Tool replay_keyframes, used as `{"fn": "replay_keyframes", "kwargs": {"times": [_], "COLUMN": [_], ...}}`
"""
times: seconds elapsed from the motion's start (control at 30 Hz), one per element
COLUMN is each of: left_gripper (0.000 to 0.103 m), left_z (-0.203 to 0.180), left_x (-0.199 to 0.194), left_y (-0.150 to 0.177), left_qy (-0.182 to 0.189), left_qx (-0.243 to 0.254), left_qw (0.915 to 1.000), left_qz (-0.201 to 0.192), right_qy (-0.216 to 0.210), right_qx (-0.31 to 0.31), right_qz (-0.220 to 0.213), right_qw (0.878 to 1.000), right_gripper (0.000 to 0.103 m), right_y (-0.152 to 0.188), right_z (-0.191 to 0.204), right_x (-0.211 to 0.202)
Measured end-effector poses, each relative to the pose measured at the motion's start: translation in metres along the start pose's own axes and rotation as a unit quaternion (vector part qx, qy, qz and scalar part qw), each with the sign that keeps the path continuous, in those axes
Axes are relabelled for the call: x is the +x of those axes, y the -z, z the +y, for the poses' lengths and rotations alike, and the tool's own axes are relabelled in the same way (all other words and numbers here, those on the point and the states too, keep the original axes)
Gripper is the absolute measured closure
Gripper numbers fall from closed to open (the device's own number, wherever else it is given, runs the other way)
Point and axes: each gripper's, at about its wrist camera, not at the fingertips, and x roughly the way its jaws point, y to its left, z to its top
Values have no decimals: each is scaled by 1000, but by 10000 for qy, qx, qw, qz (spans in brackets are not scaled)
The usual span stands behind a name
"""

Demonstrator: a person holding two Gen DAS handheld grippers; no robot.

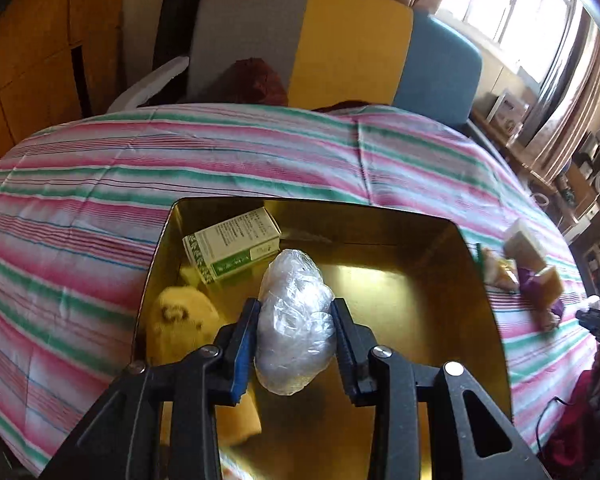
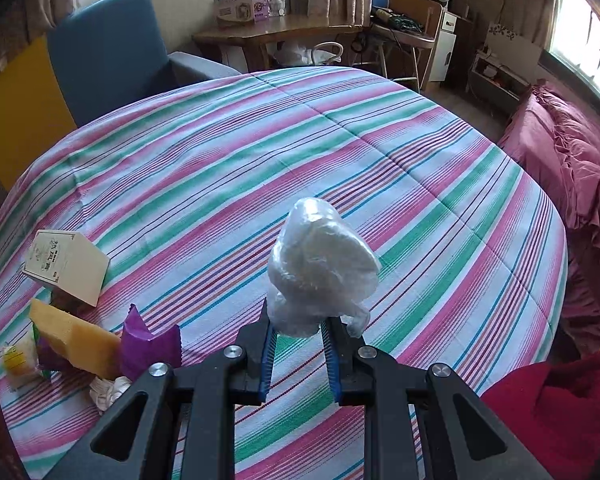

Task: Organize objects
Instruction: 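Carry the white bag into the gold tray with the left gripper while the right gripper grasps another white bag, then carry the second white bag into the tray and open the right gripper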

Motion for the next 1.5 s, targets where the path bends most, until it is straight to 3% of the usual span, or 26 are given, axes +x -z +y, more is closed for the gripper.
{"fn": "replay_keyframes", "kwargs": {"times": [0.13,0.27,0.43,0.83,1.07,1.5], "left_gripper": [65,60,54,53,53,53], "left_z": [8,14,12,12,1,-7], "left_x": [35,43,22,-44,-63,-82], "left_y": [-9,-9,-6,37,61,74], "left_qy": [-452,-594,-548,-432,-555,-481], "left_qx": [40,42,58,-267,-96,36], "left_qw": [9986,9977,9982,9985,9979,9978], "left_qz": [286,333,222,-193,-313,-454], "right_qy": [-18,-27,-58,-12,29,-121], "right_qx": [-73,-75,-83,-140,-249,-415], "right_qz": [-74,-102,-175,-224,-262,-497], "right_qw": [9999,9999,9998,9996,9993,9978], "right_gripper": [81,81,81,81,81,81], "right_y": [3,2,1,3,5,8], "right_z": [7,6,6,9,13,24], "right_x": [-8,-8,-12,-14,-17,-29]}}
